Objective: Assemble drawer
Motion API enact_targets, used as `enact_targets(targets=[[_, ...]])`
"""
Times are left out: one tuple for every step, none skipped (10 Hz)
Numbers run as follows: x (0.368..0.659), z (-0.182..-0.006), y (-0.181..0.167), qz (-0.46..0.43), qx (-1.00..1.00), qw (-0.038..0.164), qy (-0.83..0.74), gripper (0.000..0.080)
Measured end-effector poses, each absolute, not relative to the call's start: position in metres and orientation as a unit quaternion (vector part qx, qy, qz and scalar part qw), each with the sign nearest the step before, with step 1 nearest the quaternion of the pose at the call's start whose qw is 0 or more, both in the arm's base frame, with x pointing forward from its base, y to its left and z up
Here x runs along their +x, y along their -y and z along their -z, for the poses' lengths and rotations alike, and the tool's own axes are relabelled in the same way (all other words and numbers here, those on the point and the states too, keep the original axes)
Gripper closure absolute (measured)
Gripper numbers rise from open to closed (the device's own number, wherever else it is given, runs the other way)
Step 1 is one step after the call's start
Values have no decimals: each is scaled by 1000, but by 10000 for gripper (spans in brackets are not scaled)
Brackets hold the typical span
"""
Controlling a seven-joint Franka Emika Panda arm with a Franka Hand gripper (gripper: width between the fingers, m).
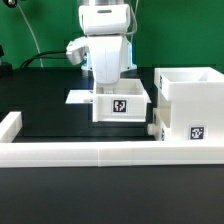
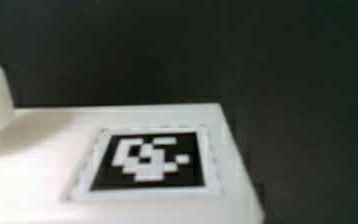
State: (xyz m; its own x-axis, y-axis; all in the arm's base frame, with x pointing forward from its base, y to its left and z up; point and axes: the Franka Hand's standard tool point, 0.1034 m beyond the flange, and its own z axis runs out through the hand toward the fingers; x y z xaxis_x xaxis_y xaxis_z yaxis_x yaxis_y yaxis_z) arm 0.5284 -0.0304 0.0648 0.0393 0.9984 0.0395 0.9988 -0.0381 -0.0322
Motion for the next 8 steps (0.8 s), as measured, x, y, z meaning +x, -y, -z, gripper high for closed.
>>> enact_targets(targets=[[532,-66,26,8,-725,23,689,757],[534,-66,23,12,-726,21,687,757],[535,-65,25,22,-727,12,686,757],[533,-64,25,20,-728,13,686,757],[533,-64,25,20,-728,13,686,757],[533,-64,25,20,-728,13,686,757],[533,-62,22,19,-727,15,687,757],[534,-60,17,17,-724,18,689,757]])
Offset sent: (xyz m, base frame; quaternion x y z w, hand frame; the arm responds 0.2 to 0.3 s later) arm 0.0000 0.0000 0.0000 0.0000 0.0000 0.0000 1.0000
